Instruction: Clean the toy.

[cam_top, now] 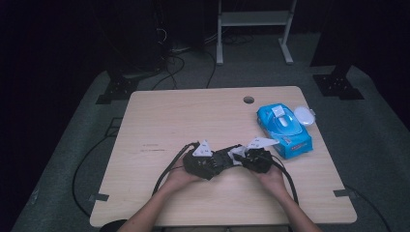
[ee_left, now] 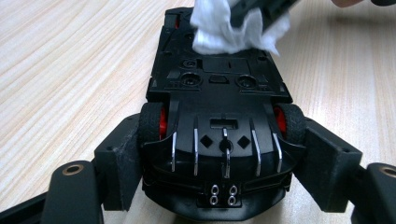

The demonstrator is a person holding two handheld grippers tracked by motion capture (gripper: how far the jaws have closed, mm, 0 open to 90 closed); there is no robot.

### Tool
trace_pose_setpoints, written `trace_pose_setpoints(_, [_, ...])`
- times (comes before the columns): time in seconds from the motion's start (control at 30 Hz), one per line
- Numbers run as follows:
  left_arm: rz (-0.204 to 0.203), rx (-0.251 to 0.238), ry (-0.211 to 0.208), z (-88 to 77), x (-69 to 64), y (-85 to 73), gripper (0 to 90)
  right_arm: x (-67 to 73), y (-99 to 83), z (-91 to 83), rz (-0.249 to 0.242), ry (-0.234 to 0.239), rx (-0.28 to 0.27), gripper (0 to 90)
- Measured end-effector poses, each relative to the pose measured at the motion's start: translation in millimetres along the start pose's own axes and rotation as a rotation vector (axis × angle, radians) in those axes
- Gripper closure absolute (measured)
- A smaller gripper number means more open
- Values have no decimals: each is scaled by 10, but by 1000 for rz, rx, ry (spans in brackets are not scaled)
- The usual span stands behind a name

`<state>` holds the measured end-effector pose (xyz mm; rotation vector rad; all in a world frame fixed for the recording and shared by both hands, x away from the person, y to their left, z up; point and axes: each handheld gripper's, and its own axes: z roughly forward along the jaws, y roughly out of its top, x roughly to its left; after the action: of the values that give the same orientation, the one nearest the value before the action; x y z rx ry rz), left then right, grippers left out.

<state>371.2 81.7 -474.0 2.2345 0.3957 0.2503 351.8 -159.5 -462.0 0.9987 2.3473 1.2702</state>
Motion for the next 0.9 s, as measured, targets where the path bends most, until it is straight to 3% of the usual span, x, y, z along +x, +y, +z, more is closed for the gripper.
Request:
trace_pose_setpoints(0.07, [0,1,-2,-6,3,-2,246,30,15,6,-29,-14,5,791])
trace_pose_setpoints(0.17, [-13,-6,-11,-10,12,-4,246,-111,-29,-22,1,-62,11,777])
trace_pose_setpoints(0.2, [-11,-6,-13,-10,16,-4,247,-192,-53,-41,30,-44,1,788])
trace_pose_setpoints(0.23, [-10,-7,-13,-10,17,-5,247,-249,-71,-54,49,-99,19,788])
trace_pose_setpoints(0.3, [-9,-6,-13,-9,17,-5,247,-305,-92,-77,49,-126,22,788])
trace_pose_setpoints(0.37, [-6,-6,-13,-8,16,-6,247,-327,-100,-83,77,-119,20,788])
trace_pose_setpoints(0.47, [6,3,-10,-6,14,-8,246,-255,-72,-63,66,-78,6,788])
trace_pose_setpoints(0.57, [12,5,-11,-7,1,-4,247,-129,-16,-28,23,-44,6,787])
trace_pose_setpoints(0.63, [14,4,-12,-7,-8,0,247,-127,-10,-20,9,-57,15,788])
trace_pose_setpoints(0.73, [18,0,-26,-4,-21,6,246,-276,-57,-41,55,-106,17,788])
trace_pose_setpoints(0.8, [31,-1,-30,10,-45,13,247,-355,-79,-64,100,-103,11,788])
trace_pose_setpoints(0.9, [59,0,-46,35,-90,34,246,-321,-51,-60,88,-94,-1,788])
